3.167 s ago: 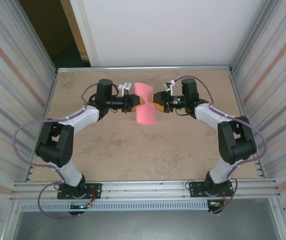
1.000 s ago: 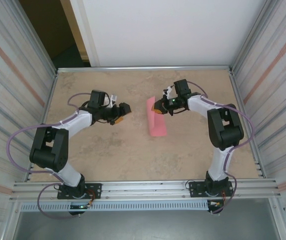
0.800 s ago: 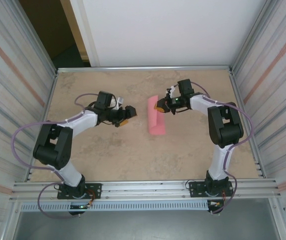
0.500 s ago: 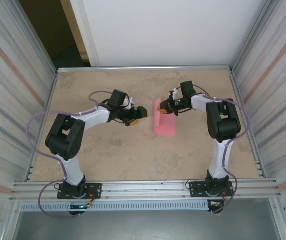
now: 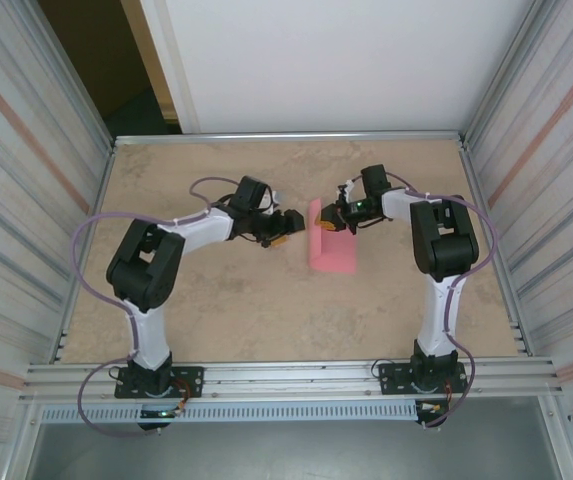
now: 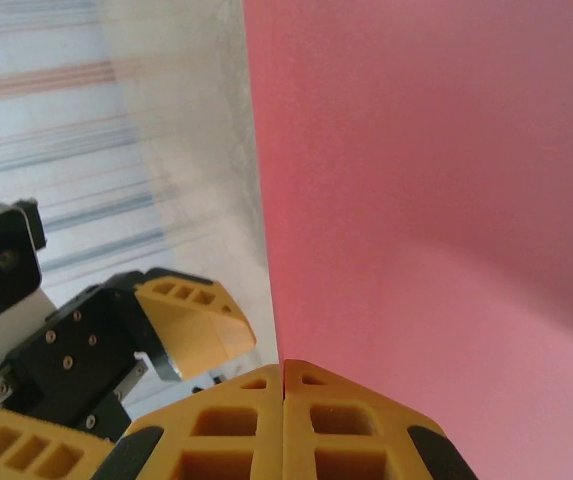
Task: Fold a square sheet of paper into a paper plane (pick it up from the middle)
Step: First fold in half a square sheet of paper at the center of the table.
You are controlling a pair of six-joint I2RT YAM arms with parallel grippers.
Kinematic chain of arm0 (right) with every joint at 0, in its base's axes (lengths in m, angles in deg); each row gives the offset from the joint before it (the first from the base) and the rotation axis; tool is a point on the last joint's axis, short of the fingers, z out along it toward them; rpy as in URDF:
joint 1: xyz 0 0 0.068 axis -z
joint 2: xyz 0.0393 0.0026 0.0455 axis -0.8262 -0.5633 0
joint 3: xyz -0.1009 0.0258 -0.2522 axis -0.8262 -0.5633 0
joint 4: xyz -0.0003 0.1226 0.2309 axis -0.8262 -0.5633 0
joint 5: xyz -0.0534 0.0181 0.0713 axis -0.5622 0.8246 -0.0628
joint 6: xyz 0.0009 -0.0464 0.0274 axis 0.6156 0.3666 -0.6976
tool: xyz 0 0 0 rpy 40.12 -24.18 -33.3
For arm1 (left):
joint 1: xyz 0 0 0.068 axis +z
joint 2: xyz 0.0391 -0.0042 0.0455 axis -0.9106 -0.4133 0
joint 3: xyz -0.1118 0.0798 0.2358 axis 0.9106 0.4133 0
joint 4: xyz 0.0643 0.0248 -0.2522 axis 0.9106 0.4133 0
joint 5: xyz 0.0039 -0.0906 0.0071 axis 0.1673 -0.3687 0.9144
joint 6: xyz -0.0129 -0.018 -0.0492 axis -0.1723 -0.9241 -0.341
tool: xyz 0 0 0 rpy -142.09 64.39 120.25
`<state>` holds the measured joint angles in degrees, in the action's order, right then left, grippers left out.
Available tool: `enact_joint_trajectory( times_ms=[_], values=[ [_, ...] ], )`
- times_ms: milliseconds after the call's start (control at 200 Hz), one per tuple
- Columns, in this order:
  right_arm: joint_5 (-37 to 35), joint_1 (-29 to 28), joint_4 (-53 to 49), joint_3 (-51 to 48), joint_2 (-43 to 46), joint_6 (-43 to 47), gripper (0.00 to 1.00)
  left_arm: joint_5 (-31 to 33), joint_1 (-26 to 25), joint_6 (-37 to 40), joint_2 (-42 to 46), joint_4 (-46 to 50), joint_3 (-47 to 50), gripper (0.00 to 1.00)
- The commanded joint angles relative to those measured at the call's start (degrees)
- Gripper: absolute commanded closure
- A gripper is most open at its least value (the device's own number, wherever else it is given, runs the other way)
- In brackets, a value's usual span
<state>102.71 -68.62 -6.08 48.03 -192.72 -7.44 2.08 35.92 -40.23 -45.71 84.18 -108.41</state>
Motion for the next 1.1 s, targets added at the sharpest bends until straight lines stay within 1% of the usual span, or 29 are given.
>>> enact_joint_trajectory(
  times_ms=[0, 70, 205, 276, 381, 571, 782, 877, 1097],
  values=[
    [2.47, -3.42, 1.57, 1.9, 1.54, -2.54, 1.0, 3.06, 3.25, -2.26, 5.92, -2.32, 4.86, 0.24],
    [1.94, -5.48, 2.89, 2.31, 2.07, -4.85, 1.0, 3.22, 5.52, -3.67, 8.67, -4.58, 8.72, 0.24],
    [2.39, -9.04, 9.97, 2.09, 2.74, -11.8, 1.0, 3.65, 9.07, -4.24, 13.03, -5.57, 13.75, 0.24],
    [3.72, -10.02, 14.82, 1.58, 2.69, -15.5, 1.0, 3.36, 9.72, -4.09, 14.72, -5.95, 15.27, 0.23],
    [4.65, -9.88, 18.85, 0.93, 1.98, -18.51, 1.0, 2.28, 9.68, -3.97, 15.49, -6.65, 16.53, 0.23],
    [6.38, -7.54, 18.7, 1.5, -1.1, -17.46, 1.0, 0.49, 7.83, -5.12, 13.9, -9.61, 17.34, 0.22],
    [6.49, -5.55, 12.62, 2.77, -2.77, -11.5, 0.99, 0.85, 4.86, -4.0, 9.14, -6.42, 12.29, 0.22],
    [5.34, -4.52, 10.41, 2.3, -2.78, -8.79, 0.99, 1.08, 3.81, -3.02, 7.33, -4.38, 9.67, 0.22],
    [3.39, -2.41, 9.79, -0.86, -1.98, -5.68, 0.97, 1.53, 1.76, -2.08, 4.86, -2.45, 6.73, 0.23]
  ],
)
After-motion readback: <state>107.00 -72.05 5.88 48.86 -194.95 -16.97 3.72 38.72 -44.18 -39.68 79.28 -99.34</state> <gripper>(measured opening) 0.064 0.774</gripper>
